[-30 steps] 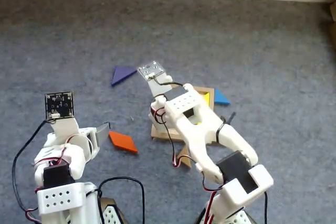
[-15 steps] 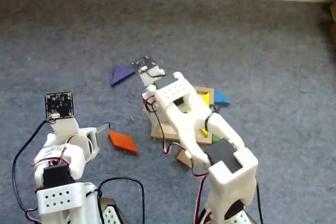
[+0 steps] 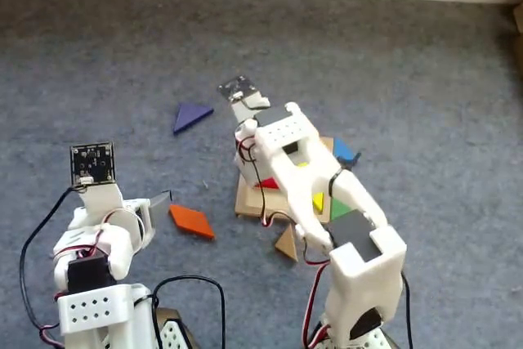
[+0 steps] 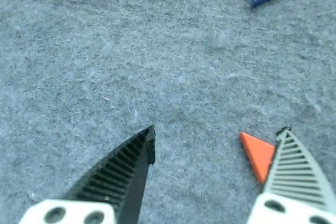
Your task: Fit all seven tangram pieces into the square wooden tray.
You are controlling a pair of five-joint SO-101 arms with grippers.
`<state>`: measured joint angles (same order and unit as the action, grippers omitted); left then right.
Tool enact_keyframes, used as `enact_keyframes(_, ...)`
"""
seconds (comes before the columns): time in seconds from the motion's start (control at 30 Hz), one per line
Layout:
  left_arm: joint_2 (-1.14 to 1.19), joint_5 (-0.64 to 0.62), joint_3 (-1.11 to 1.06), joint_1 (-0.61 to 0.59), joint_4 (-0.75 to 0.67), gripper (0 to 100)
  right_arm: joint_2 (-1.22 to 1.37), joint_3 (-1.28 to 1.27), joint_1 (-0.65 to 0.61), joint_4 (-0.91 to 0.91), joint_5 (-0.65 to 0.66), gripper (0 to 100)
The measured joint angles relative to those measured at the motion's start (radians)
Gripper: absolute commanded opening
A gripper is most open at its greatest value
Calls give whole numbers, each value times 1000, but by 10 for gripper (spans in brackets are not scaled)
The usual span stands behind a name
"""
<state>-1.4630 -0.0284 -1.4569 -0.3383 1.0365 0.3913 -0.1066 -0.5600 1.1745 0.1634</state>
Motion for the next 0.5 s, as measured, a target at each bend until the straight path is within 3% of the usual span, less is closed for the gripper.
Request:
enact_keyframes(0.13,0,0,0,0,0,347,12,41,6,40,3,179)
enact_keyframes(0.37,0,0,0,0,0,347,-35,31,3,78,6,340)
enact_keyframes(0.5,0,0,0,0,0,347,-34,29,-12,91,-17,344)
